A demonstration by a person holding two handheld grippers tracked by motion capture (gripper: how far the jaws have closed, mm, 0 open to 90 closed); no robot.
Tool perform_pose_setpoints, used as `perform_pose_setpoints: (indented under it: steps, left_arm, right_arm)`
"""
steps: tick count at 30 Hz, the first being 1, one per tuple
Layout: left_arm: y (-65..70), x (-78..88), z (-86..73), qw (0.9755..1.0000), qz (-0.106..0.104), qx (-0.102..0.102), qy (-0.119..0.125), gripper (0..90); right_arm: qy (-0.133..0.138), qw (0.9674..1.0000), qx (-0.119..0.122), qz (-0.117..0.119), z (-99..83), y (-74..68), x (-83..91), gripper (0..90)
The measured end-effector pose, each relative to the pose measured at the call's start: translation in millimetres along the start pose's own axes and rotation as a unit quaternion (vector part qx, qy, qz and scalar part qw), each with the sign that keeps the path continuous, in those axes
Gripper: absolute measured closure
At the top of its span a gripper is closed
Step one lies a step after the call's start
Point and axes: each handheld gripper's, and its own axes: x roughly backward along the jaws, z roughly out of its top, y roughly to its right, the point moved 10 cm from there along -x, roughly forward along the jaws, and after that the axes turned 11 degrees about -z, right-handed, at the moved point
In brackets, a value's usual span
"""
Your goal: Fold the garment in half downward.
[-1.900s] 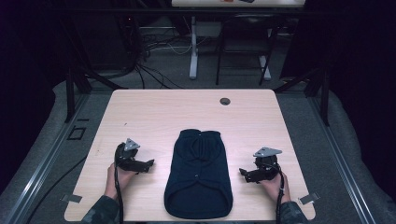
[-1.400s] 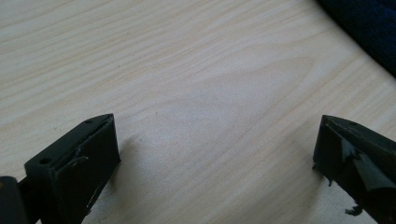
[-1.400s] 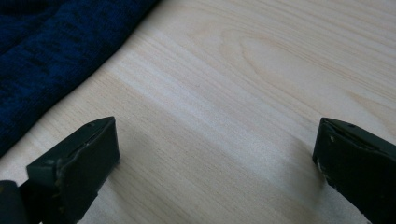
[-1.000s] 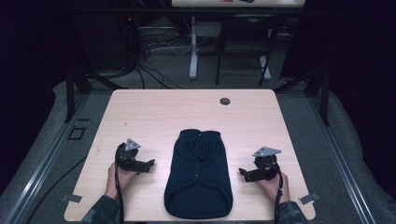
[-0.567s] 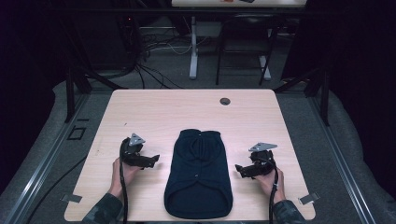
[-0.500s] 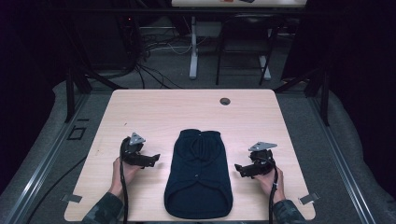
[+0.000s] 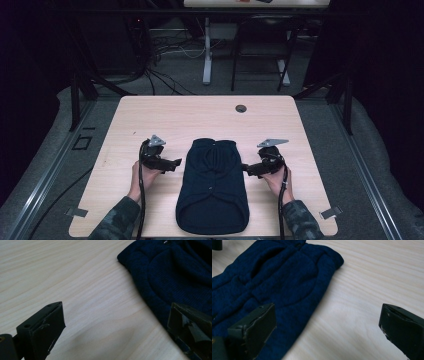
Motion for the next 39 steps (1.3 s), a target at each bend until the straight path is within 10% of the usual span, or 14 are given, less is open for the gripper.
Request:
perform_pose_setpoints:
  steps: [20,39]
  left_arm:
    - [2.3,-28.8,42.6,0.9996,-0.023,-0.001,-0.014,1.7]
    - [13.0,-73.8,51.1,0.9975,-0.048,0.015,-0.050,11.8]
  right_arm:
    - [-0.026,0.9993,0.027,0.007,53.5,-23.5,-45.4,3.3]
    - [-0.070,0.9973,-0.005,-0.023,55.9,-17.1,-80.2,19.1]
